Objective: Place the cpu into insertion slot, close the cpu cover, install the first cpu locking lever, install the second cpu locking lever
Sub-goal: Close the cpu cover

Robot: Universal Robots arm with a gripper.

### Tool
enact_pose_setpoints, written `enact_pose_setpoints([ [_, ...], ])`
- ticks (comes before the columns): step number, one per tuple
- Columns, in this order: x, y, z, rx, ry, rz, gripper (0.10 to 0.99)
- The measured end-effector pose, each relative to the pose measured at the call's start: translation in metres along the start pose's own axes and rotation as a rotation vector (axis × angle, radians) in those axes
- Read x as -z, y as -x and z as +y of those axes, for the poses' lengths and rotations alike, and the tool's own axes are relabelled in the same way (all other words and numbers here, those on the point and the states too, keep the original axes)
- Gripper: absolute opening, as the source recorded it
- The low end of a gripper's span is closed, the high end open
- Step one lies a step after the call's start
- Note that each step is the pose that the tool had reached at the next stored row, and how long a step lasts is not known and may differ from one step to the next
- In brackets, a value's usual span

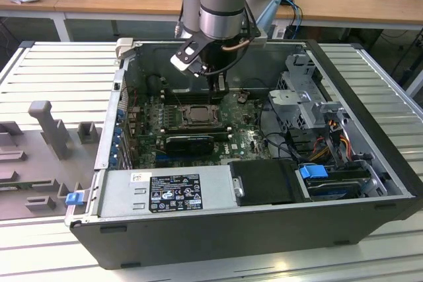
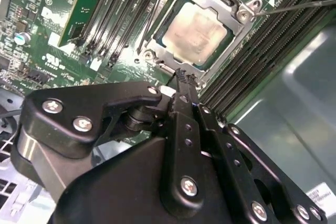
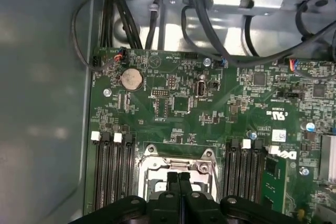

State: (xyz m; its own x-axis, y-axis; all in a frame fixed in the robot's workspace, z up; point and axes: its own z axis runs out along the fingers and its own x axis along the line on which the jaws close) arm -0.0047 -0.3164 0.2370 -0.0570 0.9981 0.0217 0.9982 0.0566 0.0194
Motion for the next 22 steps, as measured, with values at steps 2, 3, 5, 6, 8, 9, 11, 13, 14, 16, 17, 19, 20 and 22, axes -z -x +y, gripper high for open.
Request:
enact_pose_setpoints([
  [2,-0.0046,0.0001,-0.0017,0.020,0.000,0.0013,0.106],
  [3,-0.0049,0.0001,-0.0024,0.026,-0.001,0.0013,0.106],
  [5,-0.0055,-0.0002,-0.0072,0.034,-0.001,0.0015,0.106],
  [6,-0.0057,-0.0003,-0.0091,0.034,-0.001,0.0015,0.106],
  [8,-0.0057,-0.0004,-0.0111,0.031,-0.001,0.0015,0.106],
  [9,-0.0058,-0.0005,-0.0127,0.027,-0.001,0.0015,0.106],
  [11,-0.0058,-0.0008,-0.0177,0.022,-0.001,0.0014,0.106],
  [13,-0.0056,-0.0011,-0.0226,0.022,-0.001,0.0012,0.106],
  [14,-0.0056,-0.0011,-0.0233,0.022,-0.001,0.0013,0.106],
  [16,-0.0056,-0.0012,-0.0250,0.022,-0.001,0.0013,0.106],
  [17,-0.0056,-0.0012,-0.0258,0.022,-0.001,0.0013,0.106],
  [19,-0.0055,-0.0013,-0.0272,0.022,-0.001,0.0013,0.106],
  [20,-0.0055,-0.0014,-0.0278,0.022,-0.001,0.0013,0.106],
  [22,-0.0055,-0.0014,-0.0289,0.022,-0.001,0.0013,0.106],
])
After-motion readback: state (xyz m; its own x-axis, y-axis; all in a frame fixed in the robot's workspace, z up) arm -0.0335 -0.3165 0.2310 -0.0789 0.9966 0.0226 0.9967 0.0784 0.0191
